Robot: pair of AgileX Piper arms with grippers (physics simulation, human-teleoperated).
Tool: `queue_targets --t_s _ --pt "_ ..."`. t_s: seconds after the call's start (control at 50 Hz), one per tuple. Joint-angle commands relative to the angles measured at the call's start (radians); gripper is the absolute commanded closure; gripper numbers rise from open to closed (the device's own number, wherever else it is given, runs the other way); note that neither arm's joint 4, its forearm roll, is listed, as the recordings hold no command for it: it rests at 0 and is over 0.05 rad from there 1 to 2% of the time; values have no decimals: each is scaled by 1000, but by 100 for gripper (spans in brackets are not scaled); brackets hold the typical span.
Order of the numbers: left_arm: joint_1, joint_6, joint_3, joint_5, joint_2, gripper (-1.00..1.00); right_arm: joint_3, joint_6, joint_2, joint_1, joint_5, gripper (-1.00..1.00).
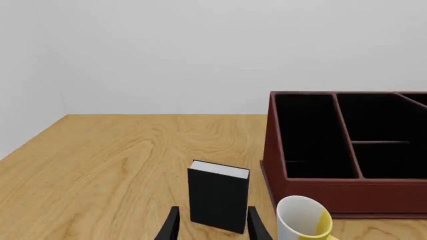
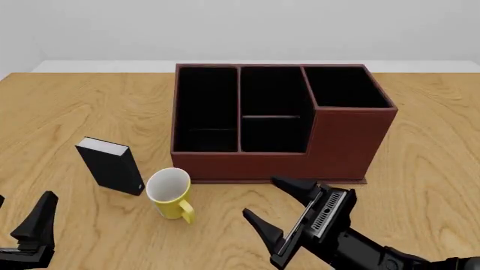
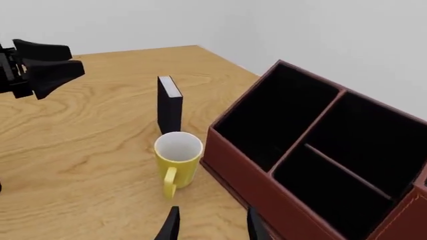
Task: Pick up the yellow and white mug and place it to the right of the caddy.
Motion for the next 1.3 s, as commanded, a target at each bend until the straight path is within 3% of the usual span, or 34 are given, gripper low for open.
queue_targets --t_s 0.02,1.3 --pt "0 0 0 0 0 -100 -45 -2 75 33 -22 -100" --pt "0 0 0 0 0 -100 -296 -17 329 133 20 -100"
